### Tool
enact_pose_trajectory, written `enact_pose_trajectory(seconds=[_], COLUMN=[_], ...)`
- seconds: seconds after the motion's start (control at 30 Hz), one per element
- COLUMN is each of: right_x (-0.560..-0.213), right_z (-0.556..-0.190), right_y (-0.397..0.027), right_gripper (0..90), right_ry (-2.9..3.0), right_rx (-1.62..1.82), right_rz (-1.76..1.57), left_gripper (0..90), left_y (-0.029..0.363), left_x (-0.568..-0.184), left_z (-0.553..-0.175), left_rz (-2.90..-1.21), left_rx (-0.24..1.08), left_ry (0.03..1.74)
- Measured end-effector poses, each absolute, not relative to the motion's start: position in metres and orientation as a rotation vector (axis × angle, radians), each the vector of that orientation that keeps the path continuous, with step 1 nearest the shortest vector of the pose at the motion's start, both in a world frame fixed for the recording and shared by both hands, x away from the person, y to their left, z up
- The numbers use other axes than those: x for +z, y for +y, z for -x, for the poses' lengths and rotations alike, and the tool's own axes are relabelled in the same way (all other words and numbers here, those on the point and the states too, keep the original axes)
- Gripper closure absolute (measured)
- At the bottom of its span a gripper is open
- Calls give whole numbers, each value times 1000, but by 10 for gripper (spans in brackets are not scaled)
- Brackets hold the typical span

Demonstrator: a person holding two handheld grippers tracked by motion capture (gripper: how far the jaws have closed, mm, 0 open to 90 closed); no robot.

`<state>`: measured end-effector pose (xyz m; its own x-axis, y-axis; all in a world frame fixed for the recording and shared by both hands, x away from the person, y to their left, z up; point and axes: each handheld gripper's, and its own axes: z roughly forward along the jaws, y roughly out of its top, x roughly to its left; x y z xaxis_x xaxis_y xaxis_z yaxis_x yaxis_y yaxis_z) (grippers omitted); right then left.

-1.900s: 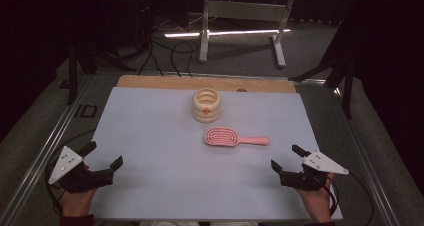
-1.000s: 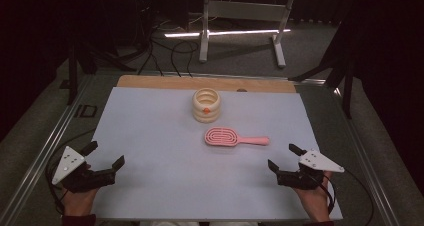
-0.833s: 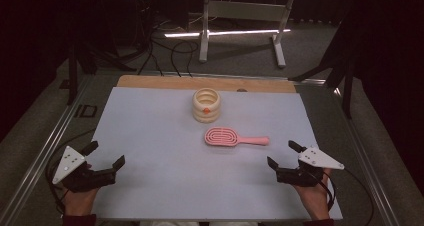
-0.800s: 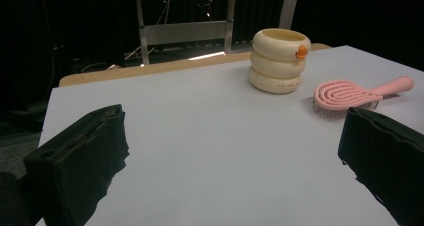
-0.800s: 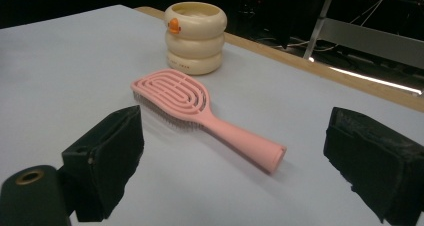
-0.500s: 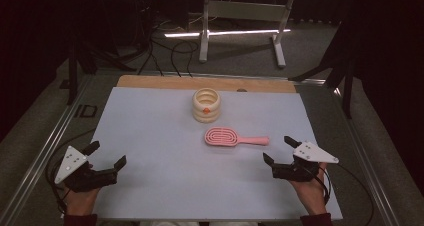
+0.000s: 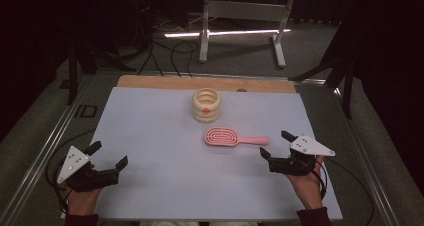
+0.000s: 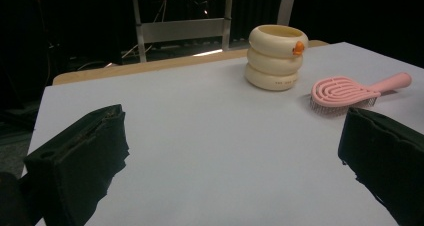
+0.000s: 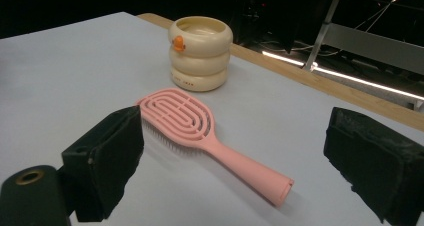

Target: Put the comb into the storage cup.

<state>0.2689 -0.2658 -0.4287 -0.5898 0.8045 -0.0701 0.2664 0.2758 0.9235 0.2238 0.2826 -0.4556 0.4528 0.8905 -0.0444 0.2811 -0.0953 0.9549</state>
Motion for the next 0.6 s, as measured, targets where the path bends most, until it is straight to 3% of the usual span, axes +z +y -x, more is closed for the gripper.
enact_pose_trajectory(seconds=[0.6], right_x=[-417], right_z=[-286], right_y=[-254], right_gripper=[89], right_ry=[1996], right_rx=[1306], right_rz=[-953], left_gripper=[3], left_y=[283], left_x=[-455], left_z=[-223], left_rz=[-1628], left_rx=[714], left_ry=[1036])
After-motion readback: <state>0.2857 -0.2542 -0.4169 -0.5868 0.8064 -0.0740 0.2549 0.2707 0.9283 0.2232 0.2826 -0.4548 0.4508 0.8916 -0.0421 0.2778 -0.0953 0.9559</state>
